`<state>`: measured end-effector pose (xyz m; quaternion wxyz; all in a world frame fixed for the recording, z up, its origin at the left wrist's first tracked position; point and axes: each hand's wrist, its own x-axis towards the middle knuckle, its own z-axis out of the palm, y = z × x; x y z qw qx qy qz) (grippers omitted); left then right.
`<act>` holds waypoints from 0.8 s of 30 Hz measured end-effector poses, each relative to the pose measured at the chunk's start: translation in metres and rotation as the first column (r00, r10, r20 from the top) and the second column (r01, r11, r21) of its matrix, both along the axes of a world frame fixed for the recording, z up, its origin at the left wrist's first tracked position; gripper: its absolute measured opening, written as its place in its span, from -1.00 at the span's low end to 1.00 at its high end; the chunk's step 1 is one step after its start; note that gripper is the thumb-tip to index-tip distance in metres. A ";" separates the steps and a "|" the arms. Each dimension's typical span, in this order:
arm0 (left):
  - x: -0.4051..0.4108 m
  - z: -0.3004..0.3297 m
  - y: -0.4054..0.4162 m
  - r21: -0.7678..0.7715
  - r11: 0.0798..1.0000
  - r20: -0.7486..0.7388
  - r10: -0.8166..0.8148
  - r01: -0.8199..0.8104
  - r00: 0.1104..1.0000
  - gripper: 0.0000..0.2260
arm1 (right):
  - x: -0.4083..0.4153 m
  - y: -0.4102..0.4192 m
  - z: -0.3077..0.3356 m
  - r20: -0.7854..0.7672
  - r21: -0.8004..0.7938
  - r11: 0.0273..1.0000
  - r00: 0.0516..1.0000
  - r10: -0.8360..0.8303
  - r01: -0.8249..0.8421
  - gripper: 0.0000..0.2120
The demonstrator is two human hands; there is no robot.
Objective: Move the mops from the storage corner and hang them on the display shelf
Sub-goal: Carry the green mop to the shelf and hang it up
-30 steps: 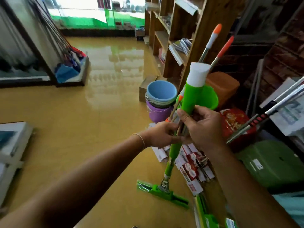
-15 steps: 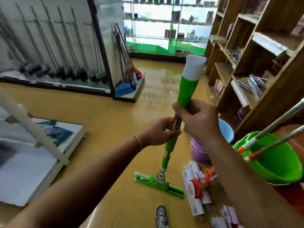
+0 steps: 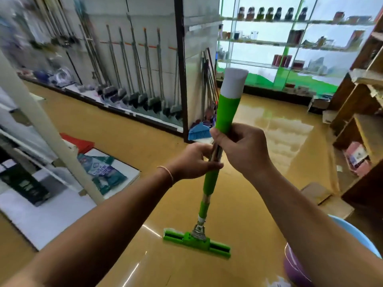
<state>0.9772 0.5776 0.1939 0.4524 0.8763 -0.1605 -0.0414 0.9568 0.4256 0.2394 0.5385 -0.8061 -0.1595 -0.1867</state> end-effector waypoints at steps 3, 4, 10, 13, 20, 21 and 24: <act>0.044 -0.005 0.022 -0.032 0.999 -0.021 0.024 -0.025 0.999 -0.81 | 0.049 0.022 -0.005 0.010 -0.021 0.999 0.999 0.038 -0.038 -0.87; 0.059 -0.008 0.030 -0.042 0.999 -0.027 0.025 -0.026 0.999 -0.83 | 0.065 0.029 -0.007 0.006 -0.028 0.999 0.999 0.046 -0.046 -0.88; 0.164 -0.017 0.076 -0.070 0.997 -0.165 -0.043 0.032 0.985 -0.89 | 0.167 0.072 -0.022 0.002 -0.036 0.998 0.999 0.045 -0.045 -0.90; 0.221 -0.018 0.100 -0.091 0.993 -0.245 -0.093 0.073 0.965 -0.82 | 0.220 0.093 -0.023 -0.007 -0.043 0.999 1.000 0.028 -0.028 -0.91; 0.331 0.001 0.137 -0.049 0.982 -0.225 -0.188 0.182 0.956 -0.73 | 0.320 0.128 -0.013 -0.012 0.001 1.000 1.000 0.008 -0.008 -0.90; 0.344 0.002 0.141 -0.049 0.981 -0.217 -0.196 0.190 0.956 -0.73 | 0.334 0.131 -0.013 -0.014 0.007 1.000 1.000 0.011 -0.011 -0.87; 0.383 0.004 0.153 -0.055 0.979 -0.203 -0.203 0.196 0.958 -0.74 | 0.376 0.143 -0.011 0.003 0.032 0.999 0.999 0.033 -0.033 -0.89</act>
